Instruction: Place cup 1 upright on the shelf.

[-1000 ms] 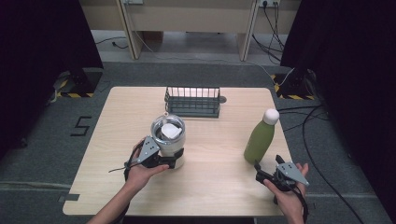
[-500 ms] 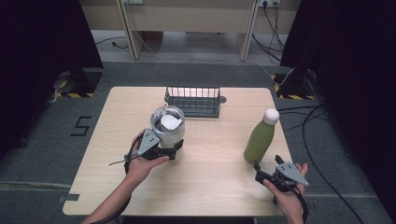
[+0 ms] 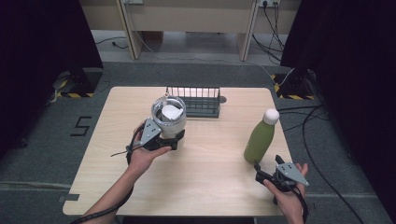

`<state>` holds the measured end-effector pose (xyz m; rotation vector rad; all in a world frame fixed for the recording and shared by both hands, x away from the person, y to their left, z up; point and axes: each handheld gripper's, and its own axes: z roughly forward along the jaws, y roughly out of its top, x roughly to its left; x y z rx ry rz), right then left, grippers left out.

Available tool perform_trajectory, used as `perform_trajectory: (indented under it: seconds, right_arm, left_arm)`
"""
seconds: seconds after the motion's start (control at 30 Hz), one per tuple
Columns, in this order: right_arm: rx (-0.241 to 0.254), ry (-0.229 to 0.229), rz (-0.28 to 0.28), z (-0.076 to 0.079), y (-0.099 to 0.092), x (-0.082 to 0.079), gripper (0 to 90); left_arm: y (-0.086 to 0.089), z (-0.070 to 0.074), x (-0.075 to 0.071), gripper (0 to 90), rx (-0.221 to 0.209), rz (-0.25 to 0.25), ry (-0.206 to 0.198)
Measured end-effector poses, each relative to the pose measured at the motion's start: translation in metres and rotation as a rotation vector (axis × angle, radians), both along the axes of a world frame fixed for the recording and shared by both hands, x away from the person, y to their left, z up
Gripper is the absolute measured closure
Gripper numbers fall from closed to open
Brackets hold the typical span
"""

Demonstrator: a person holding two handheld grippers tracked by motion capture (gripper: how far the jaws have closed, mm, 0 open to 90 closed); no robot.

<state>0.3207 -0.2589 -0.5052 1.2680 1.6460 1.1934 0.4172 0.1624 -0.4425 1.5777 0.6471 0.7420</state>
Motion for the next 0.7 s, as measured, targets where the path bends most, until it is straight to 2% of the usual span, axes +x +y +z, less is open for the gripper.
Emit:
perform_trajectory:
  seconds: [0.53,0.7]
  right_arm:
    - [0.008,0.0,-0.003,0.0,-0.001,0.0,14.8]
    - [0.009,0.0,-0.002,0.0,-0.001,0.0,14.8]
  left_arm:
    - [-0.006,0.018,0.021,9.7,-0.004,0.013,-0.023]
    - [-0.007,0.024,0.028,9.7,-0.002,0.022,-0.042]
